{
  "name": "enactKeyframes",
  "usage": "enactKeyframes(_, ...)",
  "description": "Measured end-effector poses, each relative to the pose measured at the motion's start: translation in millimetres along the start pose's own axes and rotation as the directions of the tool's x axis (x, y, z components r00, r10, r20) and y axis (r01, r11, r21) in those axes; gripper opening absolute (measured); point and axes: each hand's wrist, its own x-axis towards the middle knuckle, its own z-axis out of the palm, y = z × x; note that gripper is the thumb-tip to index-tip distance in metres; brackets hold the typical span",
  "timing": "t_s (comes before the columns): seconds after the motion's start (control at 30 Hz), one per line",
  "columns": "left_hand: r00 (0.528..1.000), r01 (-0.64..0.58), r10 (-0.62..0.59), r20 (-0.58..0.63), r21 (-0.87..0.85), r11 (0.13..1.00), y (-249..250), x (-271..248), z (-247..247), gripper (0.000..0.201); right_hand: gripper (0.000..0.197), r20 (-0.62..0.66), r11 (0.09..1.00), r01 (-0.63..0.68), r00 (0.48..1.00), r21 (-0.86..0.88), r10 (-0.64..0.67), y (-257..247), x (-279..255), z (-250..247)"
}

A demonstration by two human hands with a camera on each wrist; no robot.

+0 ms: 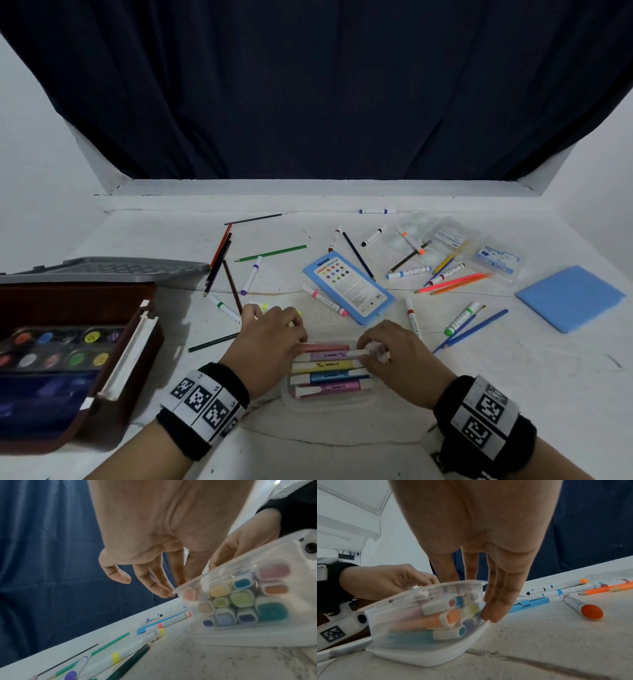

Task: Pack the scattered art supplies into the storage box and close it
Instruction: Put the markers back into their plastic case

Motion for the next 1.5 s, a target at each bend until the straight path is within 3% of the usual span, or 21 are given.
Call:
enactKeyframes(0.17, 0.995, -0.029, 0.034, -0.091, 0.057, 0.998, 2, -3, -9, 0.014, 0.022, -0.002, 1.000, -0.014, 1.000, -0.004, 0.014, -2, -2, 0)
enactKeyframes(0.43, 0.994, -0.064, 0.072, -0.083, 0.091, 0.994, -3, -10, 1, 0.002, 0.033, 0.013, 1.000, -0.007, 1.000, -0.020, 0.007, -3, -1, 4)
enactKeyframes(0.63, 0.999, -0.002, 0.001, -0.037, -0.024, 1.000, -4, -4, -1, 0.016, 0.022, 0.033, 1.000, -0.019, 0.999, -0.022, 0.020, -4, 0, 4)
enactKeyframes(0.83, 0.989, 0.137, -0.146, -0.025, -0.221, 0.966, -6, 3, -3, 0.002, 0.034, 0.056, 0.999, -0.041, 0.998, -0.015, 0.042, -9, 2, 2)
enactKeyframes(1.03, 0.961, 0.265, -0.273, 0.036, -0.382, 0.885, -9, 0, 2, 0.007, 0.031, 0.055, 1.000, 0.008, 0.998, -0.028, -0.007, -5, 2, 3)
enactKeyframes(1.13, 0.962, 0.268, -0.270, 0.047, -0.365, 0.892, -6, 4, 1, 0.008, 0.027, 0.055, 0.999, 0.014, 0.998, -0.045, -0.012, -1, 3, 3)
enactKeyframes(1.33, 0.972, 0.203, -0.179, 0.154, -0.159, 0.966, 3, 11, -10, 0.019, 0.021, 0.038, 0.998, 0.024, 0.999, -0.059, -0.022, 1, 6, 4)
enactKeyframes(1.5, 0.964, 0.224, -0.197, 0.177, -0.147, 0.964, 3, 11, -11, 0.024, 0.020, 0.051, 0.998, 0.020, 0.999, -0.057, -0.017, 1, 8, 5)
